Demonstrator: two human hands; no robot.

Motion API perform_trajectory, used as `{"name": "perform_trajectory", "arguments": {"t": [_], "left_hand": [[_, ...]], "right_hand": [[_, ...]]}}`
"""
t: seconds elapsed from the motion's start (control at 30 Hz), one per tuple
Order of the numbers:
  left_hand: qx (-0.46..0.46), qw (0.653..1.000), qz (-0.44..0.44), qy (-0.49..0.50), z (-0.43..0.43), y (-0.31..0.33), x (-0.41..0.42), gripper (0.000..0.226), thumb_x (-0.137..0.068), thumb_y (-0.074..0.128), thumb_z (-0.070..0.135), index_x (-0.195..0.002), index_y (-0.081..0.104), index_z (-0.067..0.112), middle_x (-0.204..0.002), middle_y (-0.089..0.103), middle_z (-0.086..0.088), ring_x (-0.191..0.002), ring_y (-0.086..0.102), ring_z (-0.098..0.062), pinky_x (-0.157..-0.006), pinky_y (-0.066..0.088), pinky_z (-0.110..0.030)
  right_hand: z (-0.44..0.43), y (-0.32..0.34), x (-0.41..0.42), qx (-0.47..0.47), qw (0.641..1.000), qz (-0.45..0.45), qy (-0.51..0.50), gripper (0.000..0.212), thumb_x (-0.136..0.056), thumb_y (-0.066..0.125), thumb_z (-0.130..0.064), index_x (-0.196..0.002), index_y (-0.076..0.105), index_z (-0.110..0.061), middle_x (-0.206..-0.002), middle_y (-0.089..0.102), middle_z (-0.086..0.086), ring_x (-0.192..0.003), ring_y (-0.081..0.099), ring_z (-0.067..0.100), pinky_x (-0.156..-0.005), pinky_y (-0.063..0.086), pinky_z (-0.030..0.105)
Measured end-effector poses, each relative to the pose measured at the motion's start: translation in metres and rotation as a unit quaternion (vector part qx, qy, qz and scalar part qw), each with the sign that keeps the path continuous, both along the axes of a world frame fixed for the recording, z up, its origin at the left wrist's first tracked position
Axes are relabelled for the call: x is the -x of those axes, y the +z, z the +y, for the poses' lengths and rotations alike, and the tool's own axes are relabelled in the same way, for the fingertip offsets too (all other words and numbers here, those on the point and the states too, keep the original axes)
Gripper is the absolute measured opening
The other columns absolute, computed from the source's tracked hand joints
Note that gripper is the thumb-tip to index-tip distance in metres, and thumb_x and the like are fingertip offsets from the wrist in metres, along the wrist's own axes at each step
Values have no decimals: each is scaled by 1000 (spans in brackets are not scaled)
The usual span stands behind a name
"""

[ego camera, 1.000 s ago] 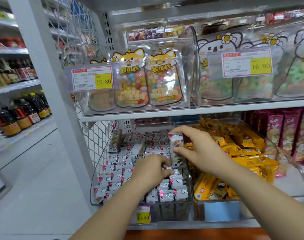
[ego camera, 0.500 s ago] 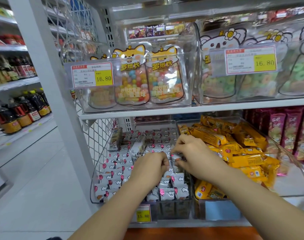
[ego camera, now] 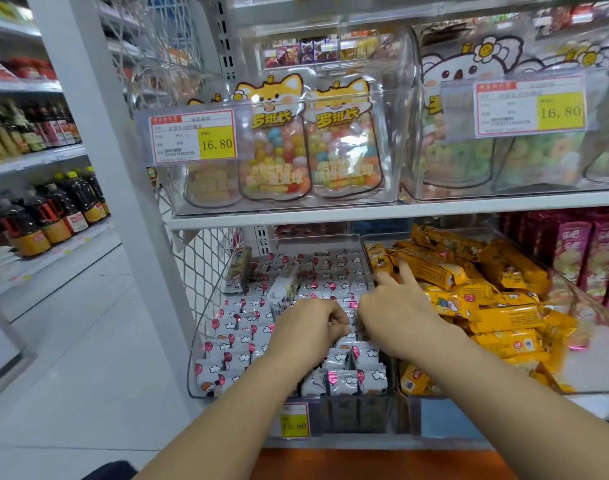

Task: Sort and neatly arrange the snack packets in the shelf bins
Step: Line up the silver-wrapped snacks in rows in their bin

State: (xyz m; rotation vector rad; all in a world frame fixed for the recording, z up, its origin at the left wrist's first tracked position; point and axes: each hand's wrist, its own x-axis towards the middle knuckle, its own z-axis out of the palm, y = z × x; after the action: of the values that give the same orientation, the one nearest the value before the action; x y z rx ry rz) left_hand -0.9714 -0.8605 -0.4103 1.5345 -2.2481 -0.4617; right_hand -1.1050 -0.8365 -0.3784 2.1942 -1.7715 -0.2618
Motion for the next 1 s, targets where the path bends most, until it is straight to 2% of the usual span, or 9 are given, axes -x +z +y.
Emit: {"name": "perform_trajectory", "arguments": {"t": [0.17, 0.3, 0.43, 0.6, 0.67, 0.77, 0.87, 0.93, 1.0], "left_hand": [[79, 995, 60, 3, 11, 4, -19, 15, -91, 59, 31, -101, 69, 29, -97, 64, 14, -86, 58, -6, -81, 49, -29], [246, 961, 74, 105, 11, 7, -36, 22, -90, 60, 25, -111, 64, 26, -115, 54, 8, -106, 43, -9, -86, 40, -27], [114, 978, -13, 176, -7, 0, -40, 47, -92, 54, 35, -135, 43, 22, -133, 46, -7, -114, 51, -27, -89, 47, -39], [134, 973, 104, 154, -3, 8, -40, 35, -91, 54, 16, -126, 52, 18, -115, 57, -4, -85, 53, -15, -66, 40, -25], [133, 967, 189, 103, 9, 14, -39, 34, -90, 57, 14, -122, 53, 26, -109, 59, 7, -76, 53, -5, -58, 38, -15], [48, 953, 299, 7, 32, 21, -30, 33, -90, 60, 16, -113, 52, 38, -106, 58, 22, -75, 58, 6, -57, 47, -12], [-24, 943, 330, -44, 40, 21, -20, 35, -88, 63, 14, -107, 51, 41, -108, 58, 23, -88, 59, 7, -69, 53, -18], [-40, 943, 325, -60, 38, 21, -16, 38, -87, 64, 14, -106, 49, 43, -110, 57, 23, -98, 58, 7, -72, 52, -16], [-42, 948, 310, -50, 34, 21, -15, 39, -87, 65, 16, -111, 46, 40, -110, 56, 24, -100, 58, 6, -72, 49, -12]], "right_hand": [[7, 1, 8, 7, 992, -123, 33, 27, -94, 47, -37, -116, 63, -30, -126, 59, -2, -138, 24, 21, -114, -4, 54], [16, 7, 15, 77, 960, -260, 69, 28, -93, 50, -38, -118, 62, -35, -120, 61, -11, -127, 36, 13, -112, 18, 38], [20, 4, 22, 97, 935, -332, 85, 21, -90, 56, -37, -108, 66, -33, -104, 67, -15, -103, 53, 9, -93, 42, 31], [16, 0, 27, 78, 909, -402, 81, 23, -90, 59, -31, -112, 65, -29, -107, 65, -16, -100, 54, 3, -82, 45, 19], [15, 4, 30, 76, 870, -482, 76, 34, -91, 58, -26, -124, 56, -28, -114, 58, -17, -101, 52, -1, -82, 38, 10], [16, 13, 31, -11, 764, -641, 76, 44, -90, 59, -24, -127, 39, -37, -118, 53, -18, -104, 56, 0, -89, 43, 18], [16, 15, 32, -67, 670, -734, 91, 35, -86, 63, -14, -114, 48, -30, -112, 64, -6, -99, 64, 6, -88, 51, 24], [20, 17, 32, -48, 663, -741, 97, 32, -84, 66, -9, -107, 53, -27, -104, 68, 1, -94, 66, 9, -83, 53, 22], [25, 21, 32, 16, 707, -697, 119, 31, -82, 68, -10, -103, 54, -29, -95, 67, -3, -86, 65, 6, -75, 51, 15]]}}
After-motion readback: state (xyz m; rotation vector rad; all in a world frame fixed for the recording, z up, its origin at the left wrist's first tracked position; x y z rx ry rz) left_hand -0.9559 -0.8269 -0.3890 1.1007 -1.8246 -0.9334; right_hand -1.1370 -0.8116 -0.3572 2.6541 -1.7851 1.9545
